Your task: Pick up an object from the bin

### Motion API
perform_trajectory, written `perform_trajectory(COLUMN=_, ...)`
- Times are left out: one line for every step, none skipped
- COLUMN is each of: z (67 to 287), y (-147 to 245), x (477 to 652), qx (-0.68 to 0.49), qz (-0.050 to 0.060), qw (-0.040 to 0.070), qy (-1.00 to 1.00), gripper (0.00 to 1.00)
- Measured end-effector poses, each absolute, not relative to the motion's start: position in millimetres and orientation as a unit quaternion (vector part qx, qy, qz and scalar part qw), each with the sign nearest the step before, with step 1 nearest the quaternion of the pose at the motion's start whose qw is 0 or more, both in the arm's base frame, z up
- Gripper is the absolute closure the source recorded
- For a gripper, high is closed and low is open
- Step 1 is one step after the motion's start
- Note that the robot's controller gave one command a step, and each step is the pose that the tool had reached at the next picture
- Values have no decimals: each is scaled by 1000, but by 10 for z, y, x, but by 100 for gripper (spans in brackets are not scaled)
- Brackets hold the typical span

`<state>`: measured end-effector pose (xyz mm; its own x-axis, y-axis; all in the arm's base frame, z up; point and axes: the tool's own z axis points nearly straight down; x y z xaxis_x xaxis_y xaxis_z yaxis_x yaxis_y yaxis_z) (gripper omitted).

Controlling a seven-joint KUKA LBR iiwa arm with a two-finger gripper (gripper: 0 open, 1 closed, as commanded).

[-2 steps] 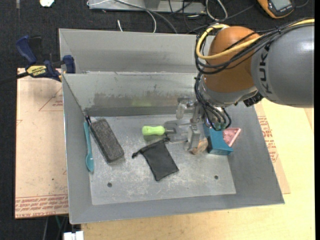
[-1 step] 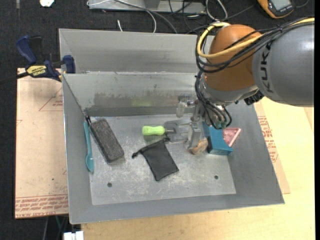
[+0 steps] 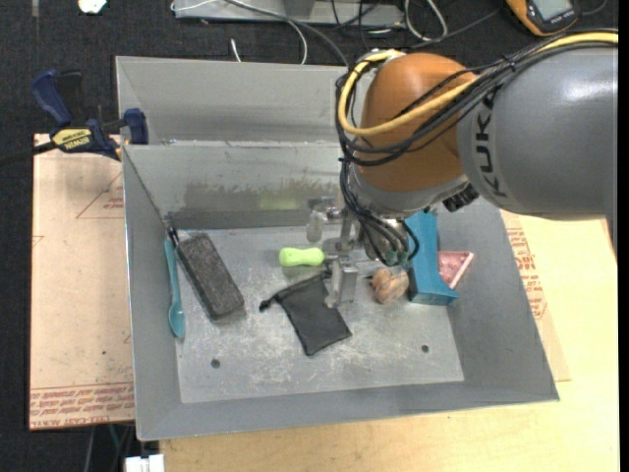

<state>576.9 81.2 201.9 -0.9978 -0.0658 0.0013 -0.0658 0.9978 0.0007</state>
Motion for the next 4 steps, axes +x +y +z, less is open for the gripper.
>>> perform_trajectory(z=1951, y=1044, x=5527, qx=35, qz=0, qw=1, qy=-999, gripper=0)
perform_trajectory(z=1377, y=831, x=6208, qx=-52, qz=-2, qw=-6, qy=-999, gripper=0)
perform_trajectory(z=998, y=644, x=6139, qx=34, qz=-2, qw=-5, qy=-999, gripper=0)
perform_trajectory(z=695, y=405, x=6524, qx=2, qz=-2, qw=-8, qy=-1000, gripper=0)
